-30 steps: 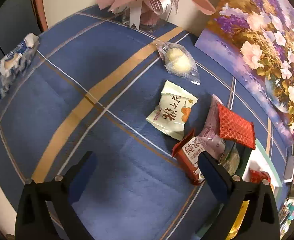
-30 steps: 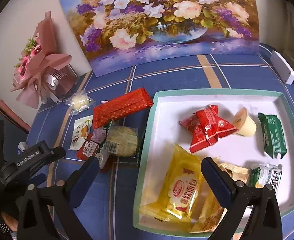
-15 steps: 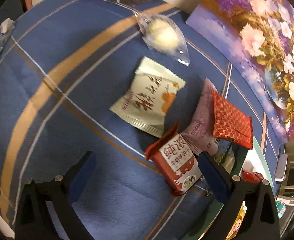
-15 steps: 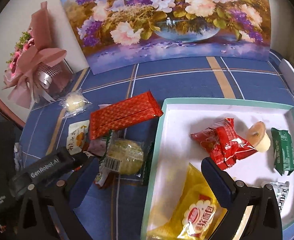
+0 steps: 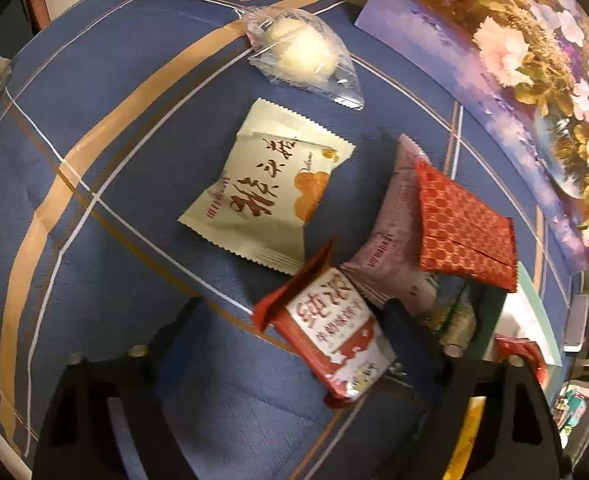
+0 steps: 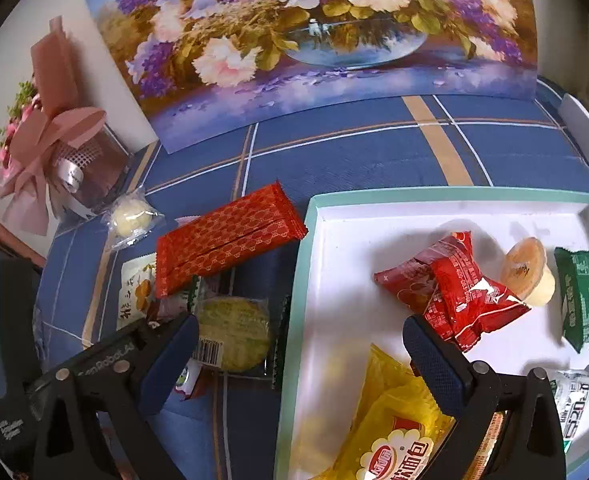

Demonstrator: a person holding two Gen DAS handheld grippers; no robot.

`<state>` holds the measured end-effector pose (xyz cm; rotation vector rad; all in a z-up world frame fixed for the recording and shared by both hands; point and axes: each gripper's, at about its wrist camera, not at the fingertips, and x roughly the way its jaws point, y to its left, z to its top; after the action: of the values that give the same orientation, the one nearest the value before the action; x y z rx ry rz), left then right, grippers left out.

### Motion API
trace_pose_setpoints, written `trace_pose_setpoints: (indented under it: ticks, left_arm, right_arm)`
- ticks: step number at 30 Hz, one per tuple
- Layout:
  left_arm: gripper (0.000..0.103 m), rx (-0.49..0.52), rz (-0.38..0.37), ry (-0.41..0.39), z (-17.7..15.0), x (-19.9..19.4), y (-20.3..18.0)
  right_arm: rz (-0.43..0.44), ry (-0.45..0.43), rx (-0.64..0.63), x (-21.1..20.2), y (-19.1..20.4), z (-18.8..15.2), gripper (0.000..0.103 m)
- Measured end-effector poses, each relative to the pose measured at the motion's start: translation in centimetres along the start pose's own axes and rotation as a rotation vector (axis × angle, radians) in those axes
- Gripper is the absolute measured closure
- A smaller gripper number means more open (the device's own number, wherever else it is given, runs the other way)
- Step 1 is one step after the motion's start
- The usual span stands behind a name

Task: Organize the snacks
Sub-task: 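Reach left gripper to the red milk-biscuit pack, then close left gripper on the red milk-biscuit pack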

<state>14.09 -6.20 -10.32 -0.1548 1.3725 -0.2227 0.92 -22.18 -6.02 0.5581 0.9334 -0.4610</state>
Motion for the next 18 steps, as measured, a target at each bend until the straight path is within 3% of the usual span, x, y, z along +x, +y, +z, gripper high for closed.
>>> trace_pose_setpoints:
  ticks: [2,8,18]
  left_arm:
    - [0.032,-0.001,-0.018,0.006,0.0,-0.2,-0.1]
    - [0.048,0.017,-0.018,0.013,-0.6,-0.2,-0.4]
    - [0.050,-0.048,-0.009,0.014,1.2,-0.3,3.3]
  right_arm:
    - [0.007,0.000,0.012,0.0,0.0,0.0,0.000]
    - [0.016,0.008,0.025,0.4,0.7,0.0,0.000]
    - [0.052,0.007,-0.051,0.8,4.0,-0.4,0.025]
